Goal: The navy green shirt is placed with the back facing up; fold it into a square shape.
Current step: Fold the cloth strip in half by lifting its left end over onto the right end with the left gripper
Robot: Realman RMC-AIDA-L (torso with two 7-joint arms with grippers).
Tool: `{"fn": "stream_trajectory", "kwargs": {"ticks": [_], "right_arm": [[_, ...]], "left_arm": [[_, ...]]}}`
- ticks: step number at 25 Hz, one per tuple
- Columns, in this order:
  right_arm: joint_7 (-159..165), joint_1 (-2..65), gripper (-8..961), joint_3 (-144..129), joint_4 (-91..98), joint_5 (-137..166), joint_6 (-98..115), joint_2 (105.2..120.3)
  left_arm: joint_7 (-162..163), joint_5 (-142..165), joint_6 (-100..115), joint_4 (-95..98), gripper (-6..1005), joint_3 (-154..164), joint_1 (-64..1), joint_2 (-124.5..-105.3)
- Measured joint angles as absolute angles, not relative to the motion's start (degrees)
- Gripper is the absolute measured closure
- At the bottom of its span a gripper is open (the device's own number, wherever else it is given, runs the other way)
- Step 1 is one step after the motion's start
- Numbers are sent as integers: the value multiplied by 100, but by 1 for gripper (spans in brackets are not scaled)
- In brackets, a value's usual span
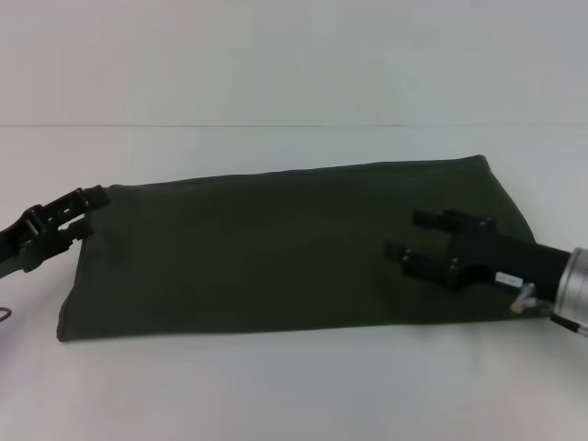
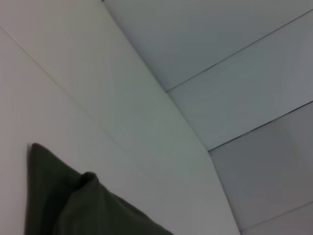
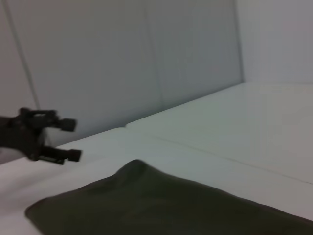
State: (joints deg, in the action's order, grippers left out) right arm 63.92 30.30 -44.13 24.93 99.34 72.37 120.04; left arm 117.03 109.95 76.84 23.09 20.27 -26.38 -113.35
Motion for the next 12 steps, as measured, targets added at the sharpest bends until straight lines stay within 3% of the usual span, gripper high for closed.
{"fn": "stream_trajectory", "kwargs": {"ticks": [12], "right_arm": [[5412, 4160, 197, -4853, 1493, 9913, 6735, 12075]], "left_arm": [[12123, 11648, 7502, 2588, 160, 2407, -2942, -11310]]}}
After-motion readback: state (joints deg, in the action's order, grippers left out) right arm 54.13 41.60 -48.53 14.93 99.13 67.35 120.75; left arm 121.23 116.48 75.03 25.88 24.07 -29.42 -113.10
